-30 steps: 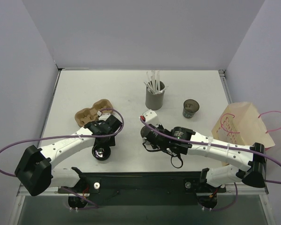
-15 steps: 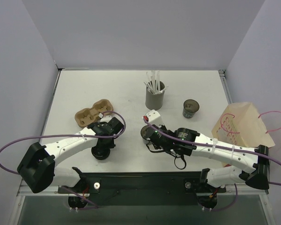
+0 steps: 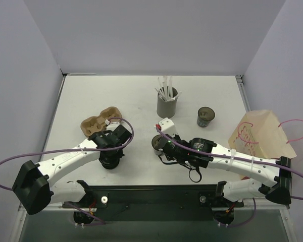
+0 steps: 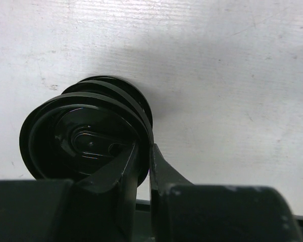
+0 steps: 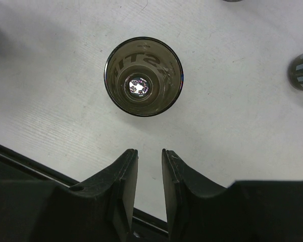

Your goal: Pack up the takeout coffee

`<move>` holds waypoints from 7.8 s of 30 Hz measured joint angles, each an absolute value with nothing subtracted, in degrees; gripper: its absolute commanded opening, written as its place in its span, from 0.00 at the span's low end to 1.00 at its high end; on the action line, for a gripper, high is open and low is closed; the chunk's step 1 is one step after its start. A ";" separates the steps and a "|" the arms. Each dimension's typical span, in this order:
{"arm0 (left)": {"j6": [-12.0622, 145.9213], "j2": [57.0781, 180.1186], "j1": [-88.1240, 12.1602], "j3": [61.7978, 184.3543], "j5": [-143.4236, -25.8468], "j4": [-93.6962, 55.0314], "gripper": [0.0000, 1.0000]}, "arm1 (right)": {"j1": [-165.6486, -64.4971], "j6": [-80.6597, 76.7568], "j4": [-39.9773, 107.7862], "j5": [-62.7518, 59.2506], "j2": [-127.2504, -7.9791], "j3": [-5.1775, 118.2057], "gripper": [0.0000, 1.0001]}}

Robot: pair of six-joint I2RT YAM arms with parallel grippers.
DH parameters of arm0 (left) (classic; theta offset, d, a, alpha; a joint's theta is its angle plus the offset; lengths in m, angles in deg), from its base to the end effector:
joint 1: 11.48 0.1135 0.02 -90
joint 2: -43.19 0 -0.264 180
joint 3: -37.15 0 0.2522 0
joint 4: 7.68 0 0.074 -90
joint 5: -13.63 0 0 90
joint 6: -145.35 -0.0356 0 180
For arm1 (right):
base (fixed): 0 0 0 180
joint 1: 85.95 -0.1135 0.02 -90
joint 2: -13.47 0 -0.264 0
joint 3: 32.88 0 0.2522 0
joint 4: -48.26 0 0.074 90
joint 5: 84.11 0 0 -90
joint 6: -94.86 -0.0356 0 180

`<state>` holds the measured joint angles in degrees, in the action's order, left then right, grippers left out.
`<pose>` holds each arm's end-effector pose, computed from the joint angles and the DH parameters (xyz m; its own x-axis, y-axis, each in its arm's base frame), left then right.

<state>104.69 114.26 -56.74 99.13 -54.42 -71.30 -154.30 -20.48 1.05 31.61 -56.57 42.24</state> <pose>0.1609 -0.1435 0.2212 -0.8784 -0.1132 -0.4644 -0.1315 0.9913 0.0071 0.1102 0.2357 0.3128 -0.5312 -0.2932 -0.7949 -0.5436 0.8376 0.0543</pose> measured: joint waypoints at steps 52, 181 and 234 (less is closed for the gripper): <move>102.99 117.80 -56.78 99.13 -54.48 -73.42 0.24 | -154.30 -19.54 4.76 30.93 -49.34 40.80 0.30; 97.54 101.41 -43.19 118.06 -85.41 -59.76 0.78 | -170.74 36.28 58.58 43.36 -35.90 18.70 0.00; 75.60 92.86 -42.95 101.49 -67.66 -58.87 0.78 | -127.94 4.50 -37.66 -5.88 -100.53 91.81 0.05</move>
